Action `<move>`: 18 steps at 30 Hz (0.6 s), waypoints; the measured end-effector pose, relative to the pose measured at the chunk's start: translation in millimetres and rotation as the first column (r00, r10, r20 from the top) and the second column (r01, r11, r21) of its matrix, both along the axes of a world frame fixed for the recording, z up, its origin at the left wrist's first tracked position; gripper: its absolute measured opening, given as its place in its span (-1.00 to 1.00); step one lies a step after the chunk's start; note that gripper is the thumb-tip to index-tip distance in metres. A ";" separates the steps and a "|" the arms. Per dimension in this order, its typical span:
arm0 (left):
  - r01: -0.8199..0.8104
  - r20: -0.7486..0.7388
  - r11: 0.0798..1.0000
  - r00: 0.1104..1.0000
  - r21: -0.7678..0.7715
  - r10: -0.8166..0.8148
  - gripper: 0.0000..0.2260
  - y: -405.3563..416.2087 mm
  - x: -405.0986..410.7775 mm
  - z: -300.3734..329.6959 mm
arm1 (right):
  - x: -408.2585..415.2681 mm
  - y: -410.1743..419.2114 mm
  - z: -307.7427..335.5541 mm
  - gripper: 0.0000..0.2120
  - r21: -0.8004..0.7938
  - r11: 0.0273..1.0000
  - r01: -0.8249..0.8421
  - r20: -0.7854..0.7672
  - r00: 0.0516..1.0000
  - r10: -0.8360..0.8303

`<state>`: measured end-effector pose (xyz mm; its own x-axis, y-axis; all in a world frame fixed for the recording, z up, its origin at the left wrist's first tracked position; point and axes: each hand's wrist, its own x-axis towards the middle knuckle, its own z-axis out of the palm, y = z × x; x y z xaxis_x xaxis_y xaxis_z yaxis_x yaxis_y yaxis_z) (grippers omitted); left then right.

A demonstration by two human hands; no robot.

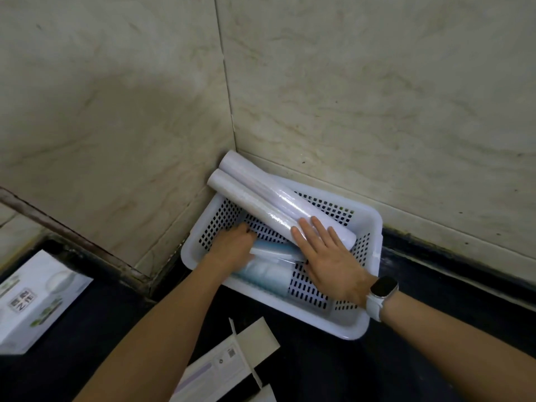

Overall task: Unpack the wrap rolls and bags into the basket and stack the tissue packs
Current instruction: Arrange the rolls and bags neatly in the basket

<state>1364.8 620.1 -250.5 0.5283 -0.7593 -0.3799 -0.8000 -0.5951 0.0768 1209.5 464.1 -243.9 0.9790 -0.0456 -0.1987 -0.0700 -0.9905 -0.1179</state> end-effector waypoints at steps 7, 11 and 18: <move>0.382 0.487 0.910 0.833 -0.164 -0.262 -0.80 12.7 -4.0 45.0 | 4.3 -3.5 10.1 -0.49 0.315 0.946 0.074 0.043 0.995 -0.092; 0.436 0.550 0.845 0.807 -0.310 -0.215 -0.76 24.8 -4.9 69.3 | 8.1 4.7 29.4 -0.59 0.543 0.831 0.122 0.231 0.930 -0.287; -0.360 -0.437 0.734 0.894 -0.576 0.097 -0.78 47.5 -19.8 79.4 | 2.2 25.9 63.8 -0.59 0.676 0.736 -0.045 0.292 0.933 -0.212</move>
<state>1344.9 667.6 -171.1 0.6455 -0.7616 -0.0563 -0.4808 -0.4625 0.7449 1211.7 490.0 -180.1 0.9862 -0.1128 0.1209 0.0215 -0.6379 -0.7698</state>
